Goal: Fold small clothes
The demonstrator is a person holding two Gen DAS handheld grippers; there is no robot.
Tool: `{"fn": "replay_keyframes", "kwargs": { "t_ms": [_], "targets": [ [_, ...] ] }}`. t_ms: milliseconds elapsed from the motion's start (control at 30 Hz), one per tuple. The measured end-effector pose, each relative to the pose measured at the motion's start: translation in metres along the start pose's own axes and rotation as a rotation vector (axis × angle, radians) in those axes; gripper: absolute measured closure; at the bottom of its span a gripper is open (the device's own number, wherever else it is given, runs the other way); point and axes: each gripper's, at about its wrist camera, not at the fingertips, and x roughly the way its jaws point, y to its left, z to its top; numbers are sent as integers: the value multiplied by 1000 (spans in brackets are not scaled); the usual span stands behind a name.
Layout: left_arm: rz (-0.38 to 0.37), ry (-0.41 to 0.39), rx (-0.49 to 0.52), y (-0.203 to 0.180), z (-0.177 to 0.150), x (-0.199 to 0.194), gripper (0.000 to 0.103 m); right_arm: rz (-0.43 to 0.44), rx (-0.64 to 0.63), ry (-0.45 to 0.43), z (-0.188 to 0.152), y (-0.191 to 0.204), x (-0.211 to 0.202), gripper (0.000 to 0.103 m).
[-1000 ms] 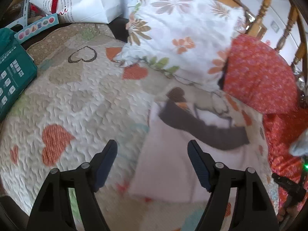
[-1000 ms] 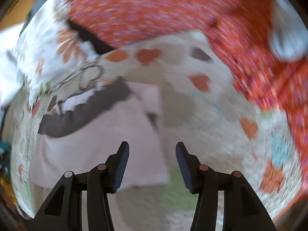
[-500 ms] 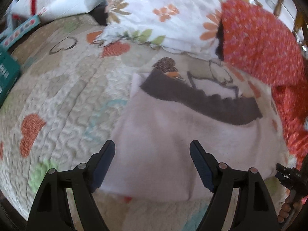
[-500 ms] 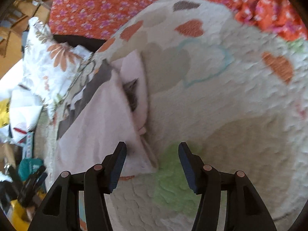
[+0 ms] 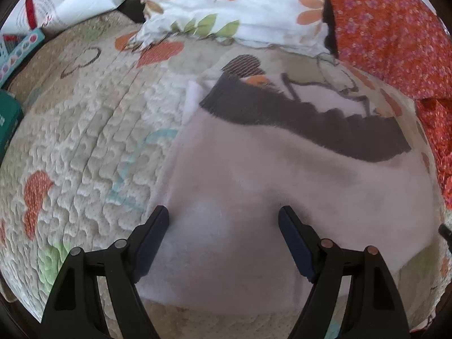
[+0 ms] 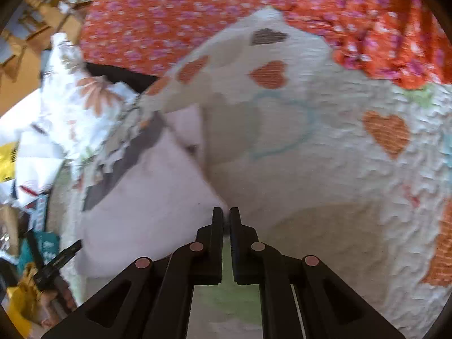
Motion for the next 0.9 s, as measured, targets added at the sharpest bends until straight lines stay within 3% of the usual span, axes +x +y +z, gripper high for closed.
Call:
{"fn": "replay_keyframes", "kwargs": {
  "t_ms": [67, 233, 367, 467, 533, 733, 900],
  "targets": [
    [-8, 12, -19, 6, -1, 1, 24, -75, -12, -2, 2, -2, 0, 101],
    [3, 15, -41, 14, -2, -1, 24, 52, 93, -12, 9, -11, -3, 99],
    [8, -16, -104, 36, 1, -12, 24, 100, 116, -10, 10, -1, 0, 69],
    [17, -29, -176, 61, 4, -18, 24, 88, 65, -18, 11, 21, 2, 63],
    [16, -12, -219, 77, 4, -16, 24, 65, 17, -26, 8, 38, 2, 54],
    [-22, 71, -311, 108, -2, 0, 24, 29, -46, -30, 2, 57, 6, 49],
    [-59, 92, -269, 102, -7, 7, 17, 33, -59, -24, -1, 60, 14, 49]
  ]
}}
